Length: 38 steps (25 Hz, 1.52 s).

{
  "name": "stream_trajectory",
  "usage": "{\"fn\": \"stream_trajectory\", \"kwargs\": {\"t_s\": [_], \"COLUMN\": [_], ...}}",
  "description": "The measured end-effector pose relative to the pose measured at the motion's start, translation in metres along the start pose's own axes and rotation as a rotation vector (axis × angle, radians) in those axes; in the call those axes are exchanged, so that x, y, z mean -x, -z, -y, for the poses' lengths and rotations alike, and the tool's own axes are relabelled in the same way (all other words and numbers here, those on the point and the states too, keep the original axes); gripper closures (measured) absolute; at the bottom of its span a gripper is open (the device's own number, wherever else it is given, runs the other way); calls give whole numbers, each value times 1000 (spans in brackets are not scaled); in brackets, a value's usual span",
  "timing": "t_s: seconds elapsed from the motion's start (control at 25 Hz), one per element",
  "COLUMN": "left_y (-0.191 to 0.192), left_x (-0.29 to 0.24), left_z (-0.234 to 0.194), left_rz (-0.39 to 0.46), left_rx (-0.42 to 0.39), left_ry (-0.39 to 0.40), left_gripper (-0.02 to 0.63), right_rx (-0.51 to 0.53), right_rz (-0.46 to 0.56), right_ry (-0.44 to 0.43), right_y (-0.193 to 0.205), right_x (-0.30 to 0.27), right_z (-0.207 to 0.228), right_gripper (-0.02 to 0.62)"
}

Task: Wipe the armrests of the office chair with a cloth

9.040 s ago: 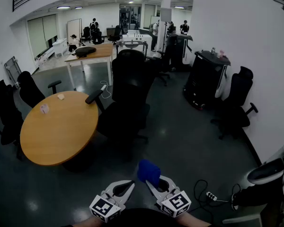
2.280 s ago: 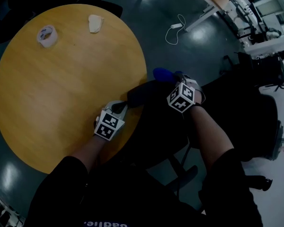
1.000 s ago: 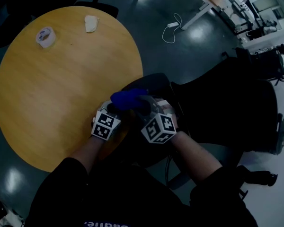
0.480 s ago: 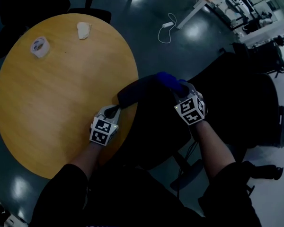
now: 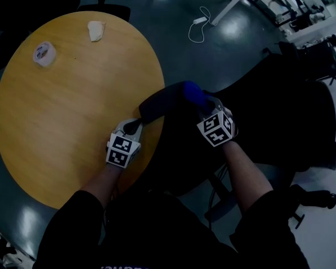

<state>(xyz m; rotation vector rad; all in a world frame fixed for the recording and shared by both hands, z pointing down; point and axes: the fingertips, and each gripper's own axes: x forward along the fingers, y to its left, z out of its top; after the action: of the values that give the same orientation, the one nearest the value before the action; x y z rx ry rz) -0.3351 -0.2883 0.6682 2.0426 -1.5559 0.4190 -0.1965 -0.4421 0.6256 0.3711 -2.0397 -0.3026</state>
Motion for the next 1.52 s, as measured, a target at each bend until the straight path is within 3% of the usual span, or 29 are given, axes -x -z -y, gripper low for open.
{"fn": "stream_trajectory", "kwargs": {"t_s": [0.2, 0.36, 0.56, 0.8, 1.16, 1.4, 1.52], "left_y": [1, 2, 4, 3, 4, 5, 6], "left_x": [-1, -2, -2, -3, 1, 19, 36], "left_z": [4, 7, 7, 9, 10, 9, 21], "left_rz": [-8, -14, -14, -29, -35, -34, -18], "left_rx": [-5, -23, -28, -48, -63, -50, 4], "left_ry": [3, 16, 21, 30, 36, 13, 15], "left_gripper": [592, 592, 592, 592, 592, 592, 592], "right_rx": [-304, -399, -409, -271, -211, -346, -408], "right_rz": [106, 163, 178, 141, 153, 282, 332], "right_ry": [-33, -55, -100, -194, -322, -375, -323], "right_y": [-9, -22, -41, -77, -102, -106, -78], "right_x": [2, 4, 8, 17, 24, 62, 103], "right_z": [-23, -46, -81, -139, -186, -192, -177], "right_gripper": [506, 506, 506, 506, 506, 506, 506]}}
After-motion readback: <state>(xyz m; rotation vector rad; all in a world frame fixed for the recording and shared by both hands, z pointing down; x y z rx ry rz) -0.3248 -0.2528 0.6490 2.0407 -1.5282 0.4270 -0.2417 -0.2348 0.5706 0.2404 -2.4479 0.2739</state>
